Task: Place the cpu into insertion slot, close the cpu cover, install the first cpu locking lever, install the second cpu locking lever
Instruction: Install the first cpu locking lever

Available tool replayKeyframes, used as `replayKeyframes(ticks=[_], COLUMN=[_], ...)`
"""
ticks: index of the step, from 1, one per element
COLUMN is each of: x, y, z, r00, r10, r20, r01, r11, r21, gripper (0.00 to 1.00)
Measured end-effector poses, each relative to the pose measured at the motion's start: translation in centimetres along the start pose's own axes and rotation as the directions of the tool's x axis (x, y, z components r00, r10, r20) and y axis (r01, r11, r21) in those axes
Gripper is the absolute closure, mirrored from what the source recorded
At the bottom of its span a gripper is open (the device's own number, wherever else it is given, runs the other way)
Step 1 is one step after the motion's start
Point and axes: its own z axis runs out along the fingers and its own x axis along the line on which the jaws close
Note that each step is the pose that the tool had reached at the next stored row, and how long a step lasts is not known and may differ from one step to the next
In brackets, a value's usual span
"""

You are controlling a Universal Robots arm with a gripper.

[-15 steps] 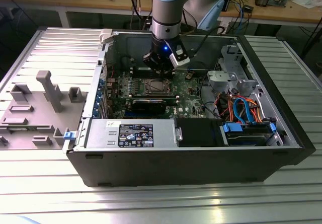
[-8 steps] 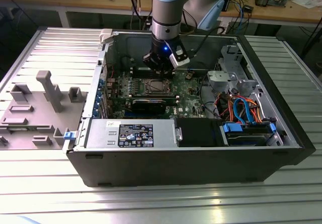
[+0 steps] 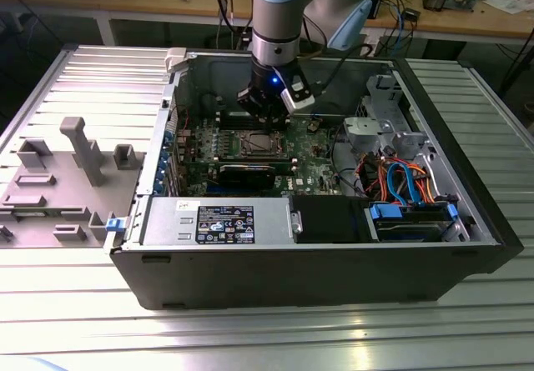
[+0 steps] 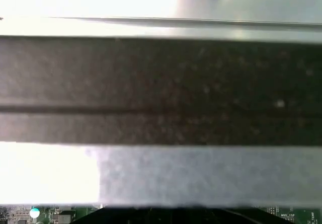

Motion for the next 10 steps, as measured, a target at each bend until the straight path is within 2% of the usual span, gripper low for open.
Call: replayKeyframes(ticks=[5,10], x=[0.00,-0.03], y=[-0.01,-0.43], z=[-0.14,-0.01], r00=[1.0000,1.0000], r10=[0.000,0.000], r20=[0.0000,-0.0001], r01=[0.000,0.000], r11=[1.0000,1.0000], r21=[0.0000,0.0006], gripper=[0.89,0.89])
